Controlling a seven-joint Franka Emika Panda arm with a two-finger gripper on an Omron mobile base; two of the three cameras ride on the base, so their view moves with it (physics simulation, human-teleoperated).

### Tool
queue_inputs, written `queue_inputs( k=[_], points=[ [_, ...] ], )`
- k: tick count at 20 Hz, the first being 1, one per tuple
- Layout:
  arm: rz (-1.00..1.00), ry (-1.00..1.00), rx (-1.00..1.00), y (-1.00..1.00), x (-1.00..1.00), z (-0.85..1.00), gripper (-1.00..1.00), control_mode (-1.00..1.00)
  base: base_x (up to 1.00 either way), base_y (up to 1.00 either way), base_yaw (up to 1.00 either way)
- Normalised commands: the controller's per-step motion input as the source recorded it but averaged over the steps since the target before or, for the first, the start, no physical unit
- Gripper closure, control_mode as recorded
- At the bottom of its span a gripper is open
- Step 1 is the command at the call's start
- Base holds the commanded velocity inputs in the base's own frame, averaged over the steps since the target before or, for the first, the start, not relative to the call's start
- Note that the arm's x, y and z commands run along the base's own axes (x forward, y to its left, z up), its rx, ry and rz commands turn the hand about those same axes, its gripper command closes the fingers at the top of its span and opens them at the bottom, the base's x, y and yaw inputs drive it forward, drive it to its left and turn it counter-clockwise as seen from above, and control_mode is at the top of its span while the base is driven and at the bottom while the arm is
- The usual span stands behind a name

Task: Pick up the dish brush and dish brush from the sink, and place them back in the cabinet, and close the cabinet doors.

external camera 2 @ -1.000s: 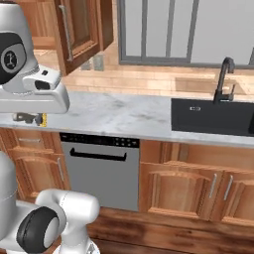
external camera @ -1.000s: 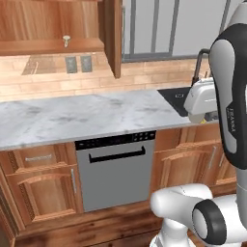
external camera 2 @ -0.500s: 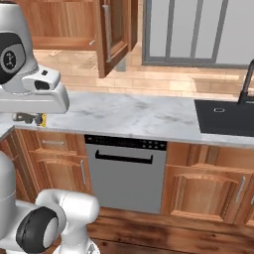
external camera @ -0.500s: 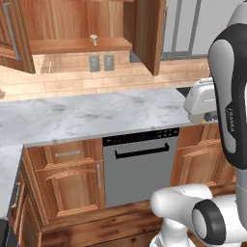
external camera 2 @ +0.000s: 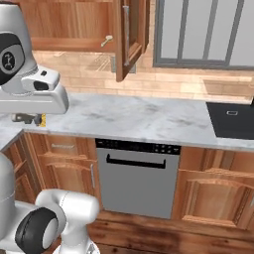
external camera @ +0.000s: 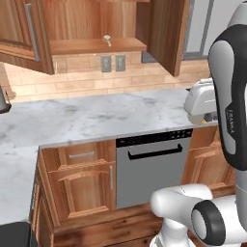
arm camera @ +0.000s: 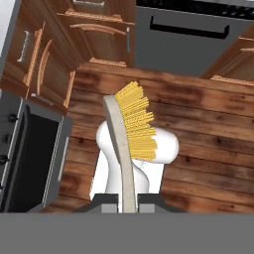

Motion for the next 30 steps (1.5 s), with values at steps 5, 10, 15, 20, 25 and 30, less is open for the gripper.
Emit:
queue_inputs(
  k=[5,10,15,20,25,30],
  points=[
    [0.0,0.0,0.0,0.0,0.0,0.0,1.0,1.0,0.46,0.31,0.0],
    [0.0,0.0,0.0,0.0,0.0,0.0,1.0,1.0,0.31,0.42,0.0],
    [0.0,0.0,0.0,0.0,0.0,0.0,1.0,1.0,0.38,0.42,-0.01],
    [0.0,0.0,0.0,0.0,0.0,0.0,1.0,1.0,0.45,0.27,-0.01],
    [0.0,0.0,0.0,0.0,0.0,0.0,1.0,1.0,0.53,0.01,0.0],
    [0.0,0.0,0.0,0.0,0.0,0.0,1.0,1.0,0.62,0.02,0.0]
  ],
)
